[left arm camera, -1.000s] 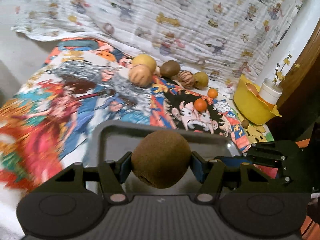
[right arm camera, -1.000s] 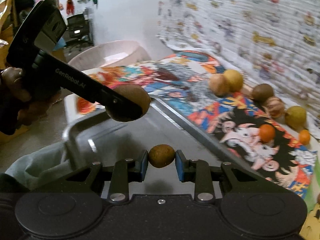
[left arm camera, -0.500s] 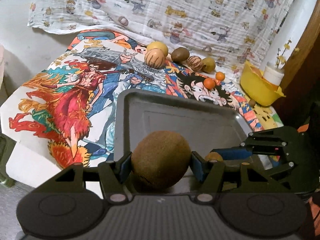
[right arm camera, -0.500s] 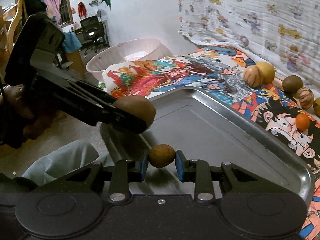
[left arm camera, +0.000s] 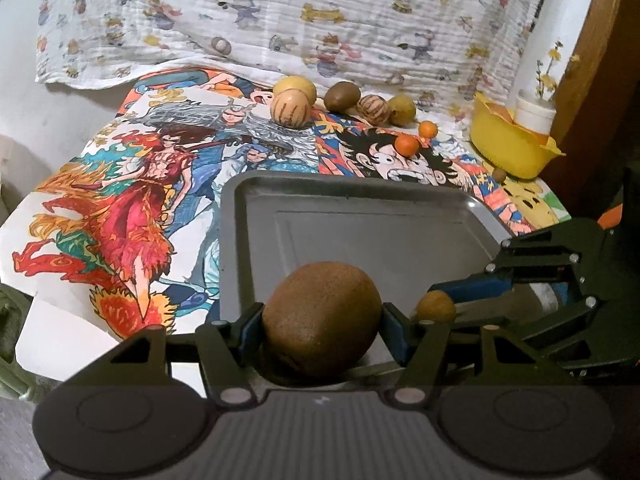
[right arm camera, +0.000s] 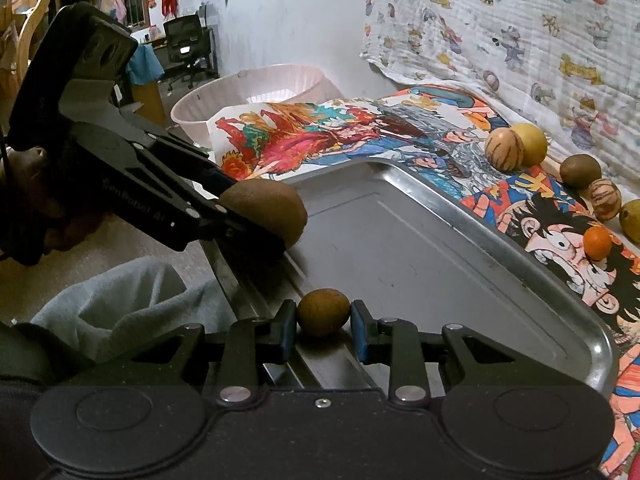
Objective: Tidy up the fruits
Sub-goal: 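Carry the kiwi in left tool while right tool carries the small fruit over the tray, then open right gripper dropping the small fruit while left lowers the kiwi onto the tray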
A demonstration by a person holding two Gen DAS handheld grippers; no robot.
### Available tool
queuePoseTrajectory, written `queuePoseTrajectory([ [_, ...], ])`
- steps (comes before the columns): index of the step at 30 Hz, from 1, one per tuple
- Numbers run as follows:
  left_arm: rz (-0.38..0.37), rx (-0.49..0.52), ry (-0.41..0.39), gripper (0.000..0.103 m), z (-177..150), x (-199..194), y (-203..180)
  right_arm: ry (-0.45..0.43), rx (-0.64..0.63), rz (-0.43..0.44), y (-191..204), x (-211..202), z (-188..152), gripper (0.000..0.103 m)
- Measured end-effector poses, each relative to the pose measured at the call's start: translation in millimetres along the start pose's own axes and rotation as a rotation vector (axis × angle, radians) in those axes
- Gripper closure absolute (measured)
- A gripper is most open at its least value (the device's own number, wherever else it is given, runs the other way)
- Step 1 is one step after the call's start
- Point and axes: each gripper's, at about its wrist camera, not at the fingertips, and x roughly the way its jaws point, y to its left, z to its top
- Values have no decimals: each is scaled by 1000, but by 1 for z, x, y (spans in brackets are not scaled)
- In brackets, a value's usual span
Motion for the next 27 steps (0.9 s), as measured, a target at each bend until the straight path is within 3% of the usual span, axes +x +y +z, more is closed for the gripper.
queuePoseTrajectory([
  [10,0,5,2,37,0,0,-1,-14,14,-9,-5,-9,-5,70],
  [17,-40,-37,-28,28,-1,-5,7,-39,42,-23,-7,-16,-8,56],
  [22,-49,-44,-58,13,-1,-15,8,-78,111,-73,-11,-30,-16,16],
  [25,-51,-38,-79,4,-5,-23,8,-94,153,-100,-13,-42,-22,8],
  [27,-47,-28,-86,3,-9,-28,9,-102,170,-121,-13,-49,-26,3],
])
